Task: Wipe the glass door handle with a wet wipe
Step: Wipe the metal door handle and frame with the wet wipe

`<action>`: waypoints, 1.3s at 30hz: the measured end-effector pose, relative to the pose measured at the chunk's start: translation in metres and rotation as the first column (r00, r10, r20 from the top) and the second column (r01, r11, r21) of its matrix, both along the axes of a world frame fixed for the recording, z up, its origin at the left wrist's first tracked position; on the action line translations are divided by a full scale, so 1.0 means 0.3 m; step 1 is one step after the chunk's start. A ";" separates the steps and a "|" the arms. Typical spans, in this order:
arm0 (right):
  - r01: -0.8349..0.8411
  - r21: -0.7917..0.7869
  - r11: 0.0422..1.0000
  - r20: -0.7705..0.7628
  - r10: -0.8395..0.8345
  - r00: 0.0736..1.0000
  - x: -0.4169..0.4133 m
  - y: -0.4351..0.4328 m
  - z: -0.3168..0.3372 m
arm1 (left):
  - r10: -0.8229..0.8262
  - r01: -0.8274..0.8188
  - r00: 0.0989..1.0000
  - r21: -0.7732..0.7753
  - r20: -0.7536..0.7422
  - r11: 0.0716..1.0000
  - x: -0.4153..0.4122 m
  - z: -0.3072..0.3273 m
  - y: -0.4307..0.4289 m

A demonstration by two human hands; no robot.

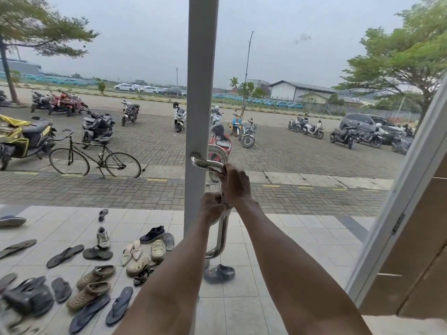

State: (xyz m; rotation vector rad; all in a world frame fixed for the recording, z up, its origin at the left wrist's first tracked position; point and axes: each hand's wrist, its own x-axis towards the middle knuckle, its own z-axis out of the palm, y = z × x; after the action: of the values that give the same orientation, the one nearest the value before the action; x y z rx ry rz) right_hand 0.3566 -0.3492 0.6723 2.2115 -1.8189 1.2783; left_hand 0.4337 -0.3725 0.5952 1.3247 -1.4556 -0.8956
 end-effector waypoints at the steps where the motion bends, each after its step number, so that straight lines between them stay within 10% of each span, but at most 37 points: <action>1: 0.012 -0.003 1.000 0.011 -0.011 1.000 0.004 0.002 -0.002 | 0.004 -0.004 1.000 -0.011 0.005 1.000 -0.002 0.000 0.002; 25: 0.018 0.066 0.998 0.022 -0.019 1.000 -0.019 0.000 -0.008 | 0.076 -0.096 0.990 0.172 0.119 0.980 -0.040 -0.146 0.019; 39: 0.000 0.151 0.989 0.034 -0.005 0.999 -0.034 -0.020 -0.004 | 0.148 -0.148 0.989 0.027 0.002 0.989 -0.046 -0.190 0.002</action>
State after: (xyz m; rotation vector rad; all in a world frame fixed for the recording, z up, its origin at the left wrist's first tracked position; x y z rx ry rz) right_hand 0.3464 -0.3553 0.6712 2.2728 -1.9935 1.2240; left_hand 0.4198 -0.3719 0.5381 1.4325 -1.3300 -0.8214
